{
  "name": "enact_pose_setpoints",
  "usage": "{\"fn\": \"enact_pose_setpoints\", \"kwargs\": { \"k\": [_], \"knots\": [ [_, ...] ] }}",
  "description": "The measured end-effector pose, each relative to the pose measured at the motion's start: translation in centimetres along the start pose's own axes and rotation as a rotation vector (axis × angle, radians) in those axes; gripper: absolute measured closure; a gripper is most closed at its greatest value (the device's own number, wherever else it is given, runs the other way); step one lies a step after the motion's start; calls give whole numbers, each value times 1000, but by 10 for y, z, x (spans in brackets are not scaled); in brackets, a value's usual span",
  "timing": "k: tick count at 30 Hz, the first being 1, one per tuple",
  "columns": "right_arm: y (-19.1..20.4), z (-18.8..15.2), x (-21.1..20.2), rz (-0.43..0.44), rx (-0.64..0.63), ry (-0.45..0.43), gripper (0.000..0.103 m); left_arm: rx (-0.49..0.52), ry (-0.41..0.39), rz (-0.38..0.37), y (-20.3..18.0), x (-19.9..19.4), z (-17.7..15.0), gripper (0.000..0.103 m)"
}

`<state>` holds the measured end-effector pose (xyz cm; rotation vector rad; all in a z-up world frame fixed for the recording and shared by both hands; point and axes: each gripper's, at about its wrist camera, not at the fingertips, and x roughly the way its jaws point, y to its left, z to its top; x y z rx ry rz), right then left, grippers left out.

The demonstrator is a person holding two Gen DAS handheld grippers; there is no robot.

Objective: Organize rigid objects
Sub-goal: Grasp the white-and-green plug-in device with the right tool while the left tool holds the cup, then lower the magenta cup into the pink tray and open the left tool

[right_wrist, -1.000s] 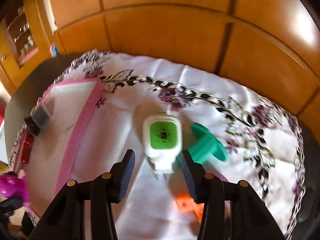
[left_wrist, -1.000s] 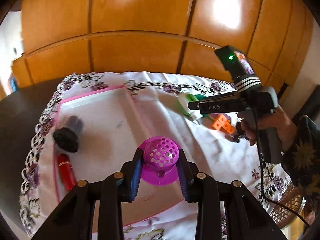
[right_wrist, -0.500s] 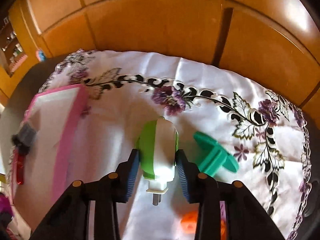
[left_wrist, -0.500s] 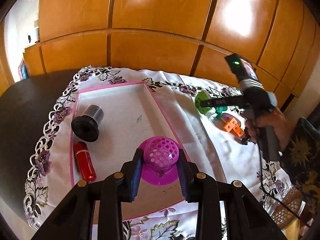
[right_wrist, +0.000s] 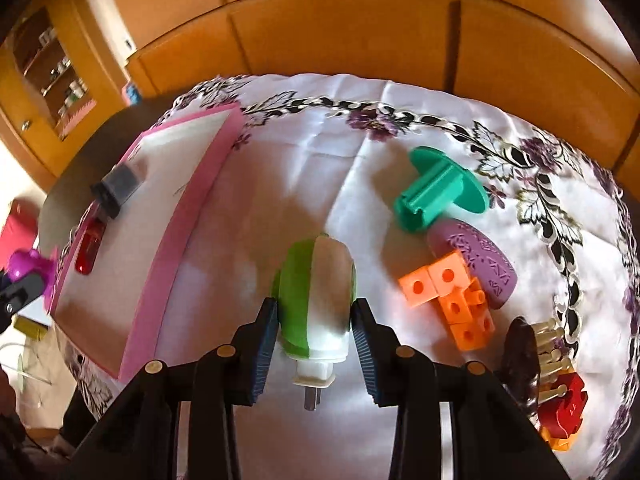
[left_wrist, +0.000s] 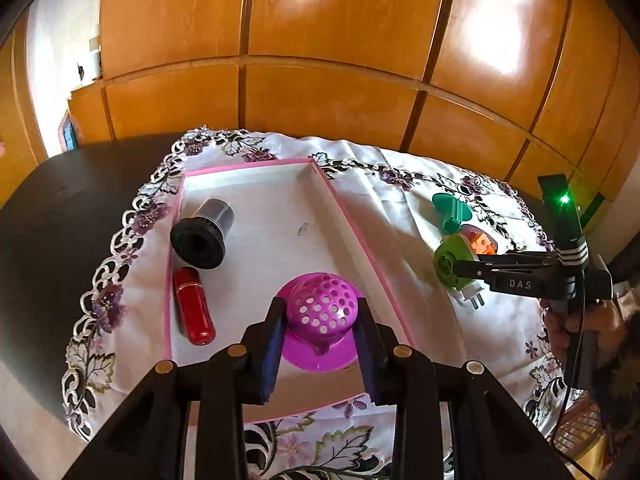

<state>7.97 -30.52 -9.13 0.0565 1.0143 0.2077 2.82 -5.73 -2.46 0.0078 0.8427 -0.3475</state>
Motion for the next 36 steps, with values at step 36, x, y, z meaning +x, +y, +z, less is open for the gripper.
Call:
{"fn": "enact_pose_setpoints", "kwargs": {
  "k": [36],
  "knots": [
    [4, 1, -1, -73, -62, -8, 66, -175, 133, -31, 68, 116, 92, 70]
  ]
}}
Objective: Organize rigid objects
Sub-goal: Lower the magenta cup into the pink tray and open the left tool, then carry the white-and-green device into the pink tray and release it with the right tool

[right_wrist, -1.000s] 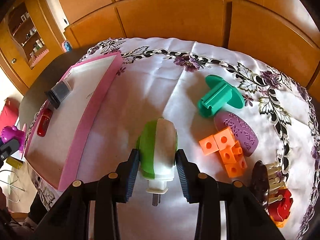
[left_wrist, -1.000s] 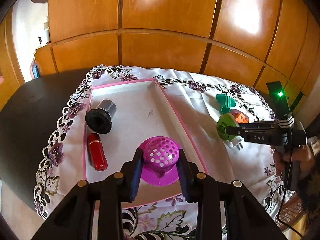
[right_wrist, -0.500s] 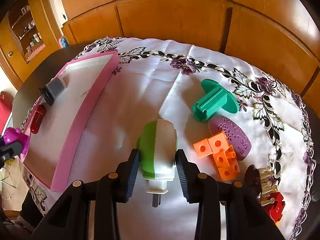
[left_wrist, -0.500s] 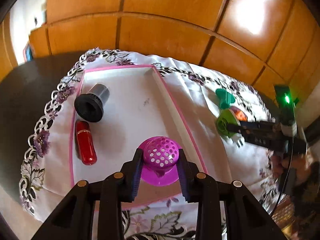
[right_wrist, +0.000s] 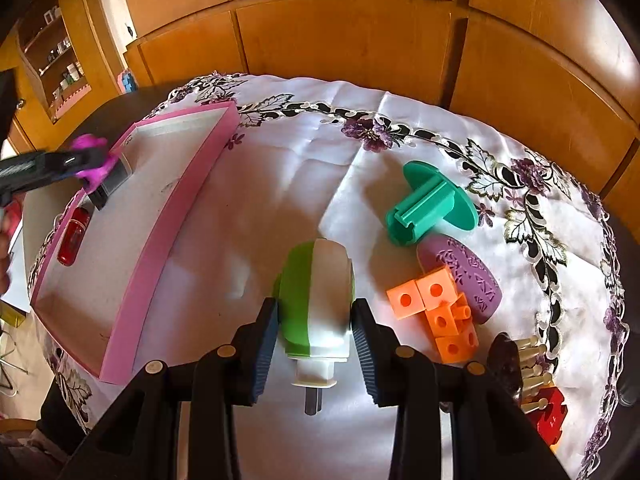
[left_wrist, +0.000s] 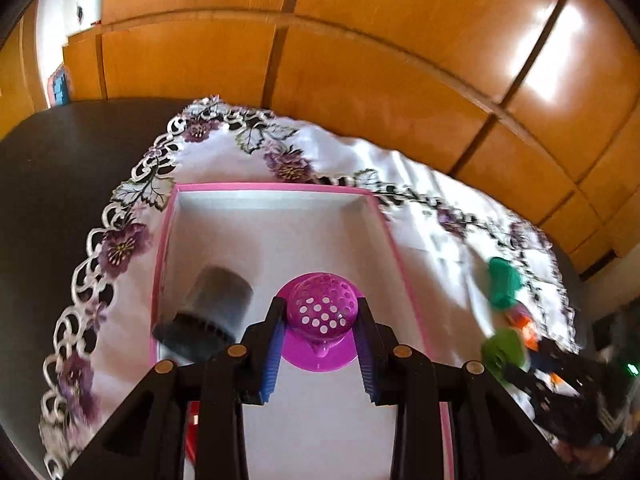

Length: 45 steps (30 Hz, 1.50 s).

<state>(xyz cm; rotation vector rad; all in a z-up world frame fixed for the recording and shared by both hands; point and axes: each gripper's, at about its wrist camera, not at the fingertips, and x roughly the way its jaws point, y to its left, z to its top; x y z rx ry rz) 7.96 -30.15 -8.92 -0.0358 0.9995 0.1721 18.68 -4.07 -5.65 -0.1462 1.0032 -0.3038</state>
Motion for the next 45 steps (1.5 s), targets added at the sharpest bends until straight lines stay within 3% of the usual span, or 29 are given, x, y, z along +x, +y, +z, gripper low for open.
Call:
{"fn": "enact_pose_setpoints", "kwargs": {
  "k": [5, 10, 14, 23, 26, 45],
  "knots": [
    [0, 0, 0, -1, -5, -1, 66, 5, 5, 78, 5, 27, 13, 68],
    [0, 0, 1, -3, -7, -2, 66, -12, -16, 70, 8, 18, 11, 46],
    [1, 0, 1, -8, -13, -2, 66, 19, -67, 133, -2, -10, -10, 46],
    [1, 1, 1, -12, -11, -1, 66, 12, -126, 120, -17, -64, -74, 46],
    [1, 1, 0, -16, -17, -5, 66, 46, -124, 146, -25, -73, -86, 46],
    [2, 0, 1, -19, -14, -17, 66, 54, -125, 166, -21, -98, -110, 46]
  ]
}}
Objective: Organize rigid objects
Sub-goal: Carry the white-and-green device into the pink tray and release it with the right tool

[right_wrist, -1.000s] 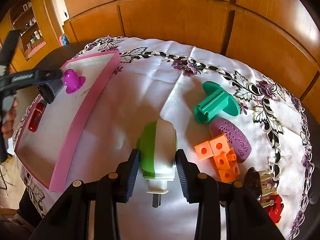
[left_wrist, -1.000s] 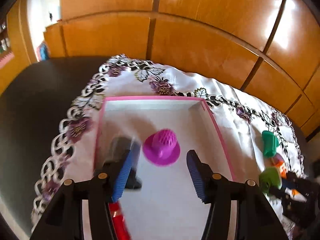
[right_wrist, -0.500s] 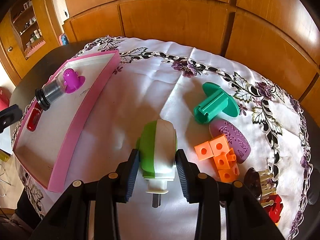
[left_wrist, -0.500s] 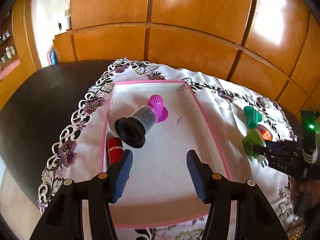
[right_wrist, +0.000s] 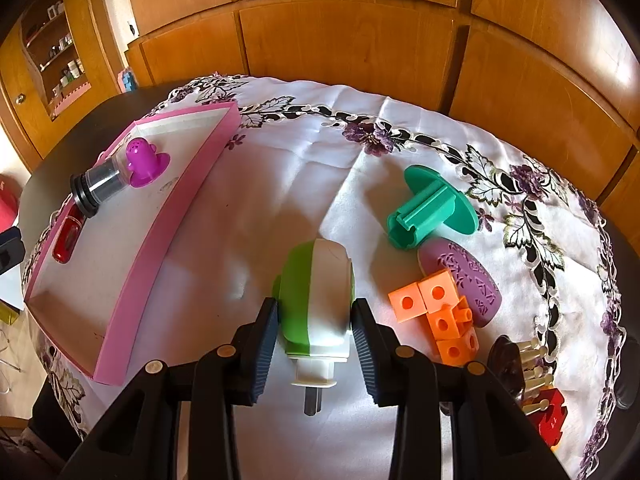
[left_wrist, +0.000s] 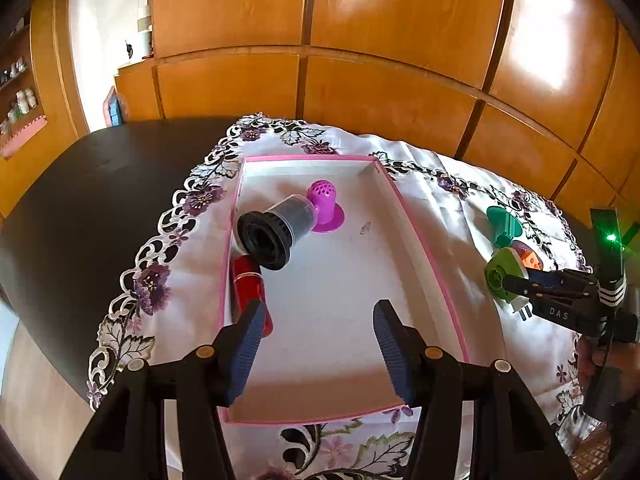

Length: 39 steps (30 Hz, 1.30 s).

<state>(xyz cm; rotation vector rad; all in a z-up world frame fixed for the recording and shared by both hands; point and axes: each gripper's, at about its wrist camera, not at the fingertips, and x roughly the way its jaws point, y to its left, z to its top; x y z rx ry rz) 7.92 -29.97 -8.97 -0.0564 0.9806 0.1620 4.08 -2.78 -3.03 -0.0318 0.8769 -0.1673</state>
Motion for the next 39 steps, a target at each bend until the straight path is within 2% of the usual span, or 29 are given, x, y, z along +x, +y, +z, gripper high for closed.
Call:
{"fn": "enact_pose_setpoints", "kwargs": {
  "k": [10, 15, 21, 24, 27, 39],
  "knots": [
    [-1, 2, -4, -7, 88, 3, 67, -38, 5, -6, 21, -4, -7, 46],
    [13, 9, -17, 79, 138, -35, 67, -61, 4, 12, 37, -4, -11, 39],
    [64, 34, -33, 207, 72, -80, 67, -106, -7, 29, 57, -5, -12, 33],
    [92, 50, -31, 231, 23, -90, 67, -129, -22, 23, 64, -7, -12, 28],
    [111, 65, -20, 222, 5, -90, 67, -141, -31, 24, 70, -9, -13, 20],
    [131, 100, 46, 85, 14, -25, 66, -158, -44, 65, 81, -9, -13, 10]
  ]
}}
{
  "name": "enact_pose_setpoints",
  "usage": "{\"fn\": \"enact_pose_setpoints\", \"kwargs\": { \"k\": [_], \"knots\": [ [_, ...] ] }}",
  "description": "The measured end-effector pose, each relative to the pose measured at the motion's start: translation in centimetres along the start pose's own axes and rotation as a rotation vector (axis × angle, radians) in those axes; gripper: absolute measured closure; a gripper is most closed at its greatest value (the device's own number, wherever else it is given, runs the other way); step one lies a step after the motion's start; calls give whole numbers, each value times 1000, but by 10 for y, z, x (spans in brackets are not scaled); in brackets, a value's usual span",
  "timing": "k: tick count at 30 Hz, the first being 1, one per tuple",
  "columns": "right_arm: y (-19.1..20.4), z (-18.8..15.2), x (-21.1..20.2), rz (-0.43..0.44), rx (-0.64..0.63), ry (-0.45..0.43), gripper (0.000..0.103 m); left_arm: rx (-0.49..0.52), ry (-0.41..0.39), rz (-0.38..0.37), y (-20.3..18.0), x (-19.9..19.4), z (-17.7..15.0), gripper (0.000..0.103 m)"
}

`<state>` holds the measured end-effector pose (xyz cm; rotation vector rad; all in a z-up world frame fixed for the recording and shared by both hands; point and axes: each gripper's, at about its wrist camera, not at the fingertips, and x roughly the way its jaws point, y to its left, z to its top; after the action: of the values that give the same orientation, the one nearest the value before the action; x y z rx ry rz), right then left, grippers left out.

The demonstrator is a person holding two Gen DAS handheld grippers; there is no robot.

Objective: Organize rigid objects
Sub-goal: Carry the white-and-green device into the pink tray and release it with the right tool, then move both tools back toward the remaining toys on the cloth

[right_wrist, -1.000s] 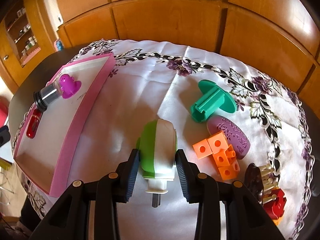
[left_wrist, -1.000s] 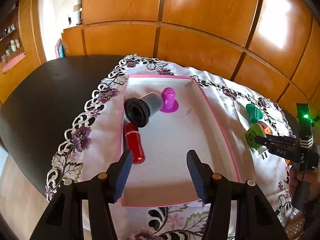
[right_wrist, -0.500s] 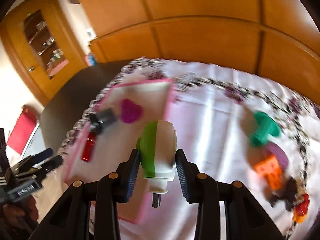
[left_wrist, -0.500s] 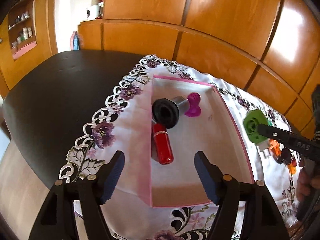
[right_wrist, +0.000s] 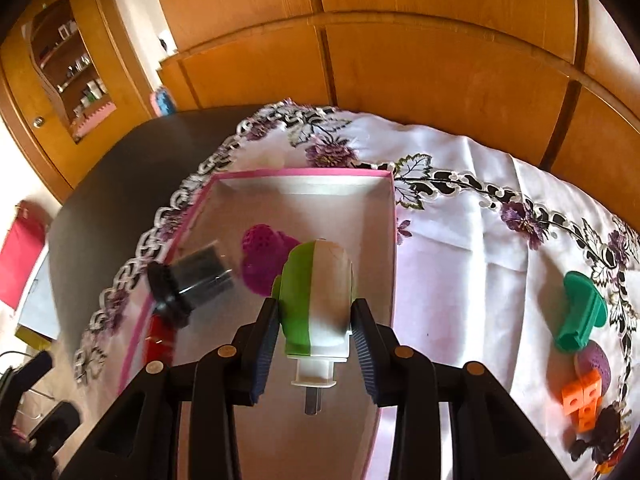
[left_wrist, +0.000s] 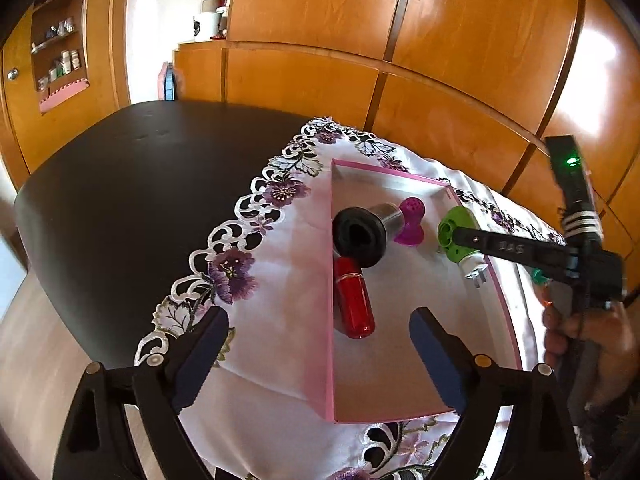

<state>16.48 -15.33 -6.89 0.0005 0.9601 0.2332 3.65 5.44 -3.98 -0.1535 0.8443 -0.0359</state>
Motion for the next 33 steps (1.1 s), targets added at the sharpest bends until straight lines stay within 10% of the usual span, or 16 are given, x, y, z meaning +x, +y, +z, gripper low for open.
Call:
{"fn": "enact_pose_setpoints", "kwargs": {
  "k": [16, 21, 33],
  "knots": [
    [6, -18, -62, -64, -90, -181, 55, 45, -38, -5, -12, -16, -1, 4],
    [9, -37, -95, -281, -147, -325, 50, 81, -43, 0, -21, -19, -4, 4],
    [-78, -67, -123, -207, -14, -228, 39, 152, -29, -60, -50, -23, -9, 4]
  ]
}}
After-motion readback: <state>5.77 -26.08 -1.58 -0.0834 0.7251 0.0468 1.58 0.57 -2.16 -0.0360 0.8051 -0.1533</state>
